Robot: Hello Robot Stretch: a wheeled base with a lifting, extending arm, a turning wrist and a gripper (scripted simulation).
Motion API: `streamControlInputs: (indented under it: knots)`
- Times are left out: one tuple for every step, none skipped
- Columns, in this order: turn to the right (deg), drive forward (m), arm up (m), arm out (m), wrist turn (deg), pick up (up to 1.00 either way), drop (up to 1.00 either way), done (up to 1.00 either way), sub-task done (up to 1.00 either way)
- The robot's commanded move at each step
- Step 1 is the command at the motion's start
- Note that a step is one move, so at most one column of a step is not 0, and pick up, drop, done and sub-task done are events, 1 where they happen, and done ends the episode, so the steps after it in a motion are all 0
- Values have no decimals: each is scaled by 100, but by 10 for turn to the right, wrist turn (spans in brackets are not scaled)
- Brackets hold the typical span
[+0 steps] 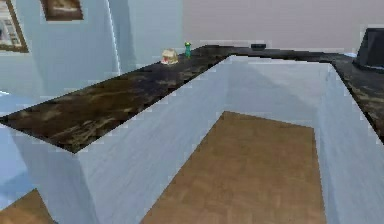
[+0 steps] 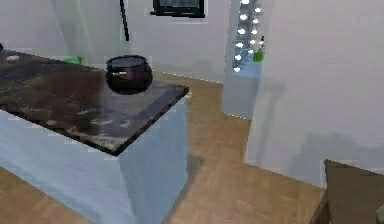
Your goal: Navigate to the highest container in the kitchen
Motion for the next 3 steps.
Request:
streamControlInputs:
  knots:
    - [0,15,0,0,0,0,0,0,0]
    - [270,0,0,0,0,0,0,0,0]
    - [0,100,0,0,0,0,0,0,0]
